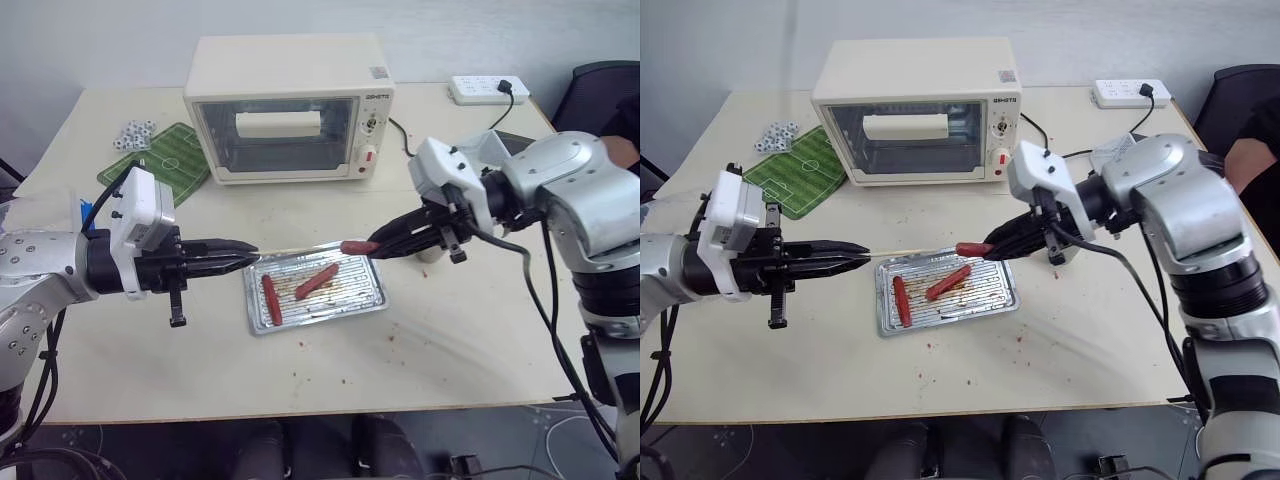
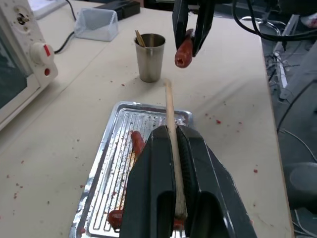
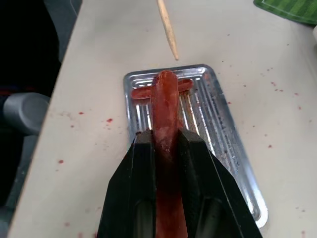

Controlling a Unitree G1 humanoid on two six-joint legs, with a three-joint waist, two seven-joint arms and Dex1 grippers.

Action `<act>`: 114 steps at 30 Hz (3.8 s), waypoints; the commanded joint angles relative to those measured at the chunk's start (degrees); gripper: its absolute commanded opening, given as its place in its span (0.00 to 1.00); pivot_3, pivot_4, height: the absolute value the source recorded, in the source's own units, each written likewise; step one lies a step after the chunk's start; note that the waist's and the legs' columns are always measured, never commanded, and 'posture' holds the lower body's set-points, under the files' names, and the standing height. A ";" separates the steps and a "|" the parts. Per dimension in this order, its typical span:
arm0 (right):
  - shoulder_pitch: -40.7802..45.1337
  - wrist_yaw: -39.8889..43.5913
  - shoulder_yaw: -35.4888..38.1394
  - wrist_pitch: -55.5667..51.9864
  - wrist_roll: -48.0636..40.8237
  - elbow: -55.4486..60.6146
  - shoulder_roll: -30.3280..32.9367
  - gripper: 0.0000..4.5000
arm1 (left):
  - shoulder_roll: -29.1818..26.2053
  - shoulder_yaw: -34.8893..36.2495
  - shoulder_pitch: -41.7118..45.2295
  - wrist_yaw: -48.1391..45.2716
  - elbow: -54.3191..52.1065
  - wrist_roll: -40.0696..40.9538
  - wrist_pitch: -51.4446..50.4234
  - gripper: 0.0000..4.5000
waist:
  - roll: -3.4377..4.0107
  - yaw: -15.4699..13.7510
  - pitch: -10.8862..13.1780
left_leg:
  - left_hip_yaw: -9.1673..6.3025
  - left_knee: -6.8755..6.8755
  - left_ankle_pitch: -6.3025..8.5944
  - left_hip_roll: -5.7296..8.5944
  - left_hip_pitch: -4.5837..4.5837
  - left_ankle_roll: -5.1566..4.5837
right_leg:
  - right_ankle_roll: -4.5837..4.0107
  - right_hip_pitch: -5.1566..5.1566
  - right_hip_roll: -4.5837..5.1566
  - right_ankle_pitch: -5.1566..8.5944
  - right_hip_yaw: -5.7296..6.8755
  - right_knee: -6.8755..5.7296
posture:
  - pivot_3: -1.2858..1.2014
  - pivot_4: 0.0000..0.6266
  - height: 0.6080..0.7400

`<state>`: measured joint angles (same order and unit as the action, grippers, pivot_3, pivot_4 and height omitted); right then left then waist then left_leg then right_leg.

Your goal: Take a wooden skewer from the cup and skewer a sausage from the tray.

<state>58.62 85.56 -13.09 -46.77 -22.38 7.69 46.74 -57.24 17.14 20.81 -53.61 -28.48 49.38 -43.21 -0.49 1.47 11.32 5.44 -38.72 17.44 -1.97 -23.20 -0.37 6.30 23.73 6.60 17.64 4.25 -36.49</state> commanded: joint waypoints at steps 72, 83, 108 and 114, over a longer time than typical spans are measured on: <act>-0.75 -5.65 1.07 -0.26 -4.34 3.19 1.02 0.13 | 0.36 -3.99 8.32 -4.53 3.60 -2.92 2.30 0.00 | 0.00 -0.03 0.00 | 0.02 -0.15 0.01 0.06 -0.02 -0.01 | 0.00 0.00 -0.03 0.00 -0.02 -0.08 | 0.52 0.24 1.00; -0.28 -6.07 1.24 -0.66 -4.94 3.72 0.33 0.13 | 1.04 -5.34 9.42 -4.74 3.38 -2.81 2.55 0.00 | 0.00 -0.03 0.00 | 0.02 -0.17 0.01 0.06 -0.02 -0.01 | 0.00 0.00 -0.03 0.00 -0.02 -0.10 | 0.52 0.24 1.00; -1.51 -6.38 1.62 -0.01 -4.95 3.95 1.58 0.13 | -0.40 -4.30 9.60 -5.87 5.25 -3.94 3.68 0.00 | 0.00 -0.04 0.00 | 0.01 -0.18 0.01 0.06 -0.02 -0.02 | 0.00 0.00 -0.03 0.00 -0.02 -0.11 | 0.52 0.24 1.00; -1.75 -6.36 1.54 0.19 -4.82 3.71 1.56 0.13 | -0.34 -4.38 9.78 -6.07 5.58 -4.38 4.21 0.00 | 0.00 -0.04 0.00 | 0.02 -0.18 0.01 0.08 -0.02 -0.02 | 0.00 0.01 -0.04 0.00 -0.02 -0.12 | 0.52 0.24 1.00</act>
<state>56.93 79.07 -13.32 -47.41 -26.56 10.60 47.11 -56.70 10.82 29.74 -59.57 -21.98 45.26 -40.05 -0.49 1.44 11.32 5.45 -38.90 17.45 -1.89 -23.22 -0.39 6.31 23.74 6.57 17.64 4.23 -36.60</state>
